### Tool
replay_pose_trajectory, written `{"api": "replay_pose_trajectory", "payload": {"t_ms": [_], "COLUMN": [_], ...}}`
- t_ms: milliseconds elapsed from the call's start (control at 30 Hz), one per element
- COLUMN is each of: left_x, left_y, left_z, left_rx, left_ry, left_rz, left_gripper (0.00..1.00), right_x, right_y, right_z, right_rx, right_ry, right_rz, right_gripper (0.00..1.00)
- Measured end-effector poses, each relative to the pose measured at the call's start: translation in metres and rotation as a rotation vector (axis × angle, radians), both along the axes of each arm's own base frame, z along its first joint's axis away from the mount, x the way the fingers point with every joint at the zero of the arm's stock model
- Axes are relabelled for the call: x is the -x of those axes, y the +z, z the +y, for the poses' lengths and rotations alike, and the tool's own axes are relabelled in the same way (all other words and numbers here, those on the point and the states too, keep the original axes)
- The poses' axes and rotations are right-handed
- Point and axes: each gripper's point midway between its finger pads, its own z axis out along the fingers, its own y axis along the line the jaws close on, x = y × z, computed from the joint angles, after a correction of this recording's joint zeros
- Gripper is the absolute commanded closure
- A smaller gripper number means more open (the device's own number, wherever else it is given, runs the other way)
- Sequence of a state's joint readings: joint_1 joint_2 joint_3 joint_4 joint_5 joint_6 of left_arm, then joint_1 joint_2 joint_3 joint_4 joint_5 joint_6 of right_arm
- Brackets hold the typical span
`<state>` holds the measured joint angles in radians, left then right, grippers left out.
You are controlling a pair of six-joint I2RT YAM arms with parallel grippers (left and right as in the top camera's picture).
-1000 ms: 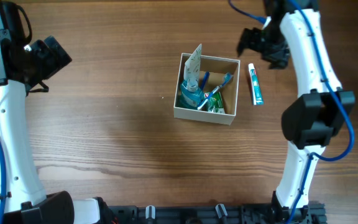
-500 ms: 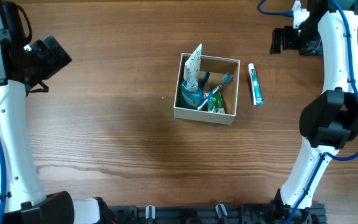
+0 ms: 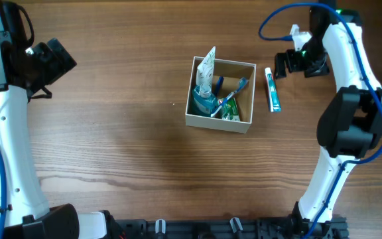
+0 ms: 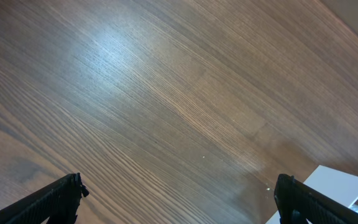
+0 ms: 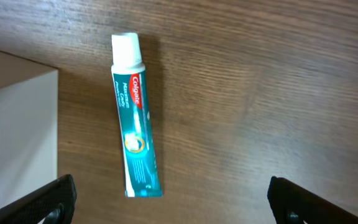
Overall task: Pack container
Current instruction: 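Move the right gripper back over the Colgate toothpaste tube, then lower the right gripper and grasp the Colgate toothpaste tube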
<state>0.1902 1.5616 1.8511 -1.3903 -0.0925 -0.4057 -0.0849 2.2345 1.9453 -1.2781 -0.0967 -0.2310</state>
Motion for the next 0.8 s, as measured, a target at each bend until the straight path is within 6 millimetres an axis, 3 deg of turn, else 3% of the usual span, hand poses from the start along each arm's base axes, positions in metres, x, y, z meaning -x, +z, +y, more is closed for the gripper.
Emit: {"api": "replay_pose_trajectory", "payload": {"t_ms": [367,567,667,800], "left_x": [0.000,0.000,0.000,0.000], "left_y": [0.000,0.000,0.000,0.000], "left_z": [0.000,0.000,0.000,0.000], "left_rx": [0.000,0.000,0.000,0.000], "left_ry": [0.000,0.000,0.000,0.000], "left_rz": [0.000,0.000,0.000,0.000], "left_gripper": [0.00,0.00,0.00,0.00], "right_x": [0.013,0.028,0.028,0.026], "right_y": [-0.043,-0.066,-0.067,-0.067], "right_z": [0.024,0.021,0.017,0.016], "right_rx": [0.073,0.102,0.121,0.128], "right_ry": [0.095,0.102,0.102,0.098], "right_rz": [0.035,0.069,0.065,0.056], "right_gripper": [0.00,0.00,0.00,0.15]}}
